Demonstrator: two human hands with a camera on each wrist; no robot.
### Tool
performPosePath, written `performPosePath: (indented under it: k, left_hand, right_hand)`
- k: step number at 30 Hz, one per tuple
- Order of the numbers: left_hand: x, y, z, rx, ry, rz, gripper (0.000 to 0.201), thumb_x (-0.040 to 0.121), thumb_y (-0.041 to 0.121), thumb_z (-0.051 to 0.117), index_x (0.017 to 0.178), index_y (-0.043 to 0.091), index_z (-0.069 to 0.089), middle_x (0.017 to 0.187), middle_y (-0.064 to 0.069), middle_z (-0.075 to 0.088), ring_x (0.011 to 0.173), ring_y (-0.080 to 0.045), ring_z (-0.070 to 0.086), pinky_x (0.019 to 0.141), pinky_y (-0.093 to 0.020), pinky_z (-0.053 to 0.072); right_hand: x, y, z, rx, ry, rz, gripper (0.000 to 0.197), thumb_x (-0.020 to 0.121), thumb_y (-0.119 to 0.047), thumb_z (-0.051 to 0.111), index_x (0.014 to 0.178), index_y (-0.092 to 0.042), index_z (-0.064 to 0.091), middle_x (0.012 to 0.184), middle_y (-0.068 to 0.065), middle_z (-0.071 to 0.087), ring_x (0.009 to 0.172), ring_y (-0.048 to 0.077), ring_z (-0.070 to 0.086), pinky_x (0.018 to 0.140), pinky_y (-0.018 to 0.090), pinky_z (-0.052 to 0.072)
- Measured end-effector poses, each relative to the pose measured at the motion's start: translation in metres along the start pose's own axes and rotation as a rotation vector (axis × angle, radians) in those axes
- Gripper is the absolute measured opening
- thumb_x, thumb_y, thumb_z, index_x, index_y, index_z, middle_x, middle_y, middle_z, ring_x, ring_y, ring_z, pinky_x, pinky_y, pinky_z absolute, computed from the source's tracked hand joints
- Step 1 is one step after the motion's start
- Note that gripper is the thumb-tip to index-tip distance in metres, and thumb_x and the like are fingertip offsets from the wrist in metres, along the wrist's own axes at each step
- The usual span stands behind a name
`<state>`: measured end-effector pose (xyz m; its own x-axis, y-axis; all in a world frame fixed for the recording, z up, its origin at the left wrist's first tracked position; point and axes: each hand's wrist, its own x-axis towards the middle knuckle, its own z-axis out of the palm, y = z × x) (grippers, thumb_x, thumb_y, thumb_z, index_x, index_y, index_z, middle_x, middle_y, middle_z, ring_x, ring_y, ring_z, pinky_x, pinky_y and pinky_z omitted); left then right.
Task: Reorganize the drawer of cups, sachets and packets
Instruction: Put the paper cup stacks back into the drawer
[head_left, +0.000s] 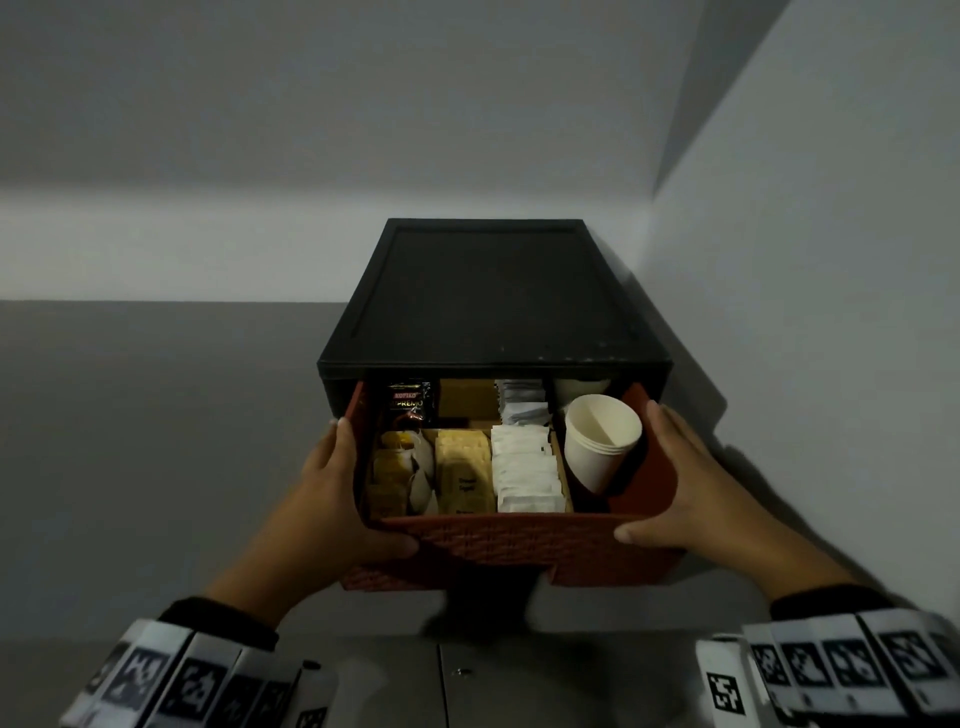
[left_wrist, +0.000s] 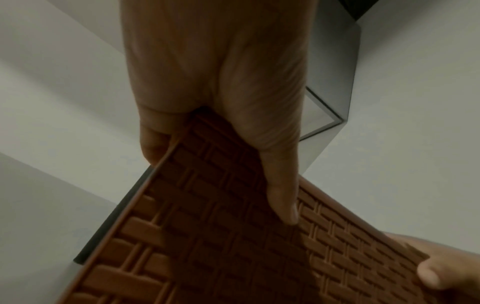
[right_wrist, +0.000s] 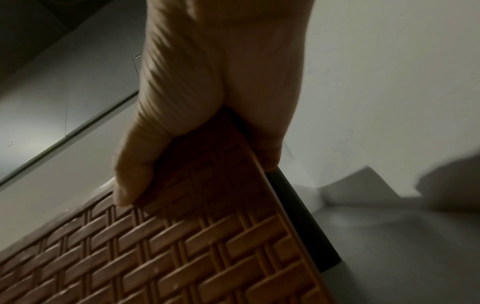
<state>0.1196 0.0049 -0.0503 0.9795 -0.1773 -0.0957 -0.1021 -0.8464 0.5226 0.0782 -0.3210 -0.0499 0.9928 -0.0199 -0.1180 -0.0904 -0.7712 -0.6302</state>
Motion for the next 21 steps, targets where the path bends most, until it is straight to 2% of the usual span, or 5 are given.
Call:
performPosePath:
  k: [4,9,12,16,21]
  left_hand:
    - [0.018,0.004,-0.001,0.201,0.032,0.052,0.14,0.057,0.065,0.074,0.145,0.019,-0.024,0.15,0.005,-0.033,0.141,-0.02,-0.025,0.117,-0.041,0.002]
    - [0.046,0.004,-0.004,0.31,0.075,0.089,0.138,0.058,0.074,0.066,0.135,0.02,-0.034,0.135,0.01,-0.046,0.132,-0.017,-0.038,0.115,-0.048,-0.008]
    - [0.065,0.004,-0.007,0.352,0.089,0.093,0.136,0.058,0.077,0.064,0.129,0.021,-0.038,0.136,0.009,-0.045,0.128,-0.016,-0.04,0.113,-0.052,-0.01]
    - [0.087,0.003,-0.009,0.413,0.134,0.126,0.133,0.057,0.079,0.061,0.14,0.028,-0.03,0.153,0.005,-0.028,0.134,-0.018,-0.035,0.112,-0.054,-0.01]
    - [0.099,0.003,-0.009,0.357,0.247,0.189,0.119,0.053,0.071,0.072,0.149,0.029,0.017,0.156,0.002,0.011,0.145,-0.024,-0.002,0.113,-0.053,-0.007]
  right_hand:
    - [0.02,0.003,-0.001,-0.075,0.035,-0.043,0.134,0.057,-0.037,0.087,0.146,-0.034,-0.013,0.151,-0.021,-0.022,0.142,0.005,-0.005,0.115,0.028,0.015]
    - [0.046,0.002,-0.002,-0.18,0.127,-0.076,0.133,0.056,-0.047,0.085,0.144,-0.033,-0.015,0.139,-0.027,-0.035,0.134,0.0,-0.03,0.117,0.036,0.0]
    - [0.061,-0.001,-0.005,-0.323,0.181,-0.062,0.131,0.057,-0.058,0.079,0.137,-0.035,-0.022,0.138,-0.017,-0.044,0.13,0.006,-0.039,0.114,0.04,-0.008]
    - [0.079,0.001,-0.007,-0.38,0.229,-0.076,0.127,0.06,-0.062,0.074,0.148,-0.03,-0.012,0.154,-0.01,-0.023,0.137,0.013,-0.032,0.115,0.04,-0.007]
    - [0.093,0.011,-0.002,-0.239,0.384,-0.169,0.108,0.056,-0.051,0.082,0.146,-0.028,0.025,0.154,-0.006,0.011,0.141,0.011,-0.01,0.114,0.035,0.008]
